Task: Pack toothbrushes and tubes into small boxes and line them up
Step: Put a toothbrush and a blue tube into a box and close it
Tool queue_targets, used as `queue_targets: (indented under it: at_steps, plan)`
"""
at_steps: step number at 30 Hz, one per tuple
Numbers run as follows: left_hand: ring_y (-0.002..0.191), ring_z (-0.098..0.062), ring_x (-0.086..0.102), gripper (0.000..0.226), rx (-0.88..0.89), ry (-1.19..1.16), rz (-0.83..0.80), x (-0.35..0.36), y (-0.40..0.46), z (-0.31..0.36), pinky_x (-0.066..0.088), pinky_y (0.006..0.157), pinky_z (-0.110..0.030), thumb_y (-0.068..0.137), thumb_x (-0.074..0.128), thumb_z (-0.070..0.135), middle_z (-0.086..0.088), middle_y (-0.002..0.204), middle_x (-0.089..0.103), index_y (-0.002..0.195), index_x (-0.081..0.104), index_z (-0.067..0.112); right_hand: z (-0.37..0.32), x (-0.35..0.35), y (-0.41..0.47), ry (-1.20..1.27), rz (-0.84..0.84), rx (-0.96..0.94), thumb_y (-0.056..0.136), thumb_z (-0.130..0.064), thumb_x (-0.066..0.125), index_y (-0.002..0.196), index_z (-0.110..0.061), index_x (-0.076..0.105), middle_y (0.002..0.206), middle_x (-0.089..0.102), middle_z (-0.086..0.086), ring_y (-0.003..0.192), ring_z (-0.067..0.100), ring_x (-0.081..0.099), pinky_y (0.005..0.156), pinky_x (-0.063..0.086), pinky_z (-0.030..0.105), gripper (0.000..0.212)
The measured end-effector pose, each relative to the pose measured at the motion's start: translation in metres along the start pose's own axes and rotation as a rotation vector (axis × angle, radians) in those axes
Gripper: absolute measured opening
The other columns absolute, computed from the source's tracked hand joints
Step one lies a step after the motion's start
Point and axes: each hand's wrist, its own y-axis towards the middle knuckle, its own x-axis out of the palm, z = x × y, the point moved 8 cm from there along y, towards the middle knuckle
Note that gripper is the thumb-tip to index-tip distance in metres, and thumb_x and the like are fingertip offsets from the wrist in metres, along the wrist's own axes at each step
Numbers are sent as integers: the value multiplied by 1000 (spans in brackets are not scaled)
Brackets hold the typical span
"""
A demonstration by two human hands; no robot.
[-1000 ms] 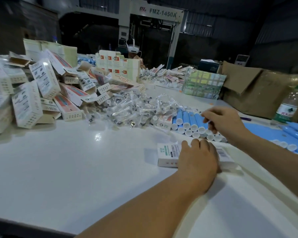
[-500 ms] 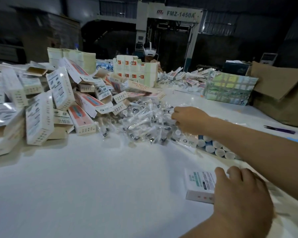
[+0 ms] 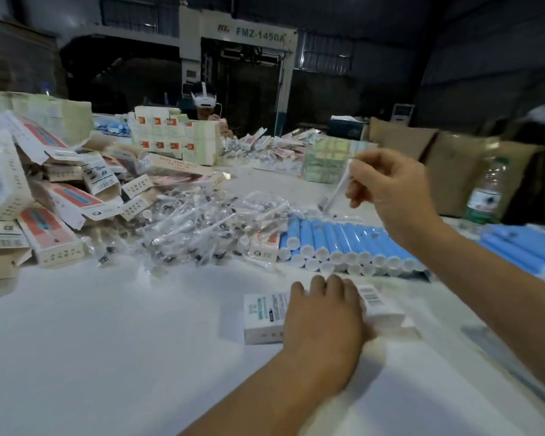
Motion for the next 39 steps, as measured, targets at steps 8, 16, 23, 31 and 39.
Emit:
queue_targets:
  at_steps: [8,16,23,31,39]
  plan:
    - [115,-21,38,58,-235,-105,68,-13,-2,-1,28,92,-36,92,32,61,1,128,42,134,30,22,88,-123,-122,399,528,551,91,0,55,78,-5,55,49,60,3,44,11,59,45,50,22,14]
    - [116,-19,38,63,-271,-39,124,-17,-9,12,29,92,-34,88,31,67,4,128,42,134,27,23,92,-107,-136,367,505,614,89,2,55,83,-2,54,59,61,10,50,16,63,48,53,25,8]
    - [116,-19,38,62,-255,-14,141,-16,-7,15,29,93,-33,89,30,66,4,129,41,135,25,23,80,-105,-139,172,480,558,88,-1,59,79,-6,55,67,63,8,53,12,63,47,49,20,11]
    - [119,-19,36,66,-220,-29,172,-15,-5,26,28,94,-34,90,32,64,3,132,39,140,22,21,83,-70,-152,21,263,670,89,-19,60,69,-19,73,78,72,0,75,17,69,65,53,33,24]
    - [117,-20,38,67,-257,-45,189,-17,-7,16,29,93,-34,89,33,66,3,131,42,138,26,21,62,-75,-145,-159,214,476,92,-26,56,74,-28,69,102,64,-3,92,5,58,80,44,20,23]
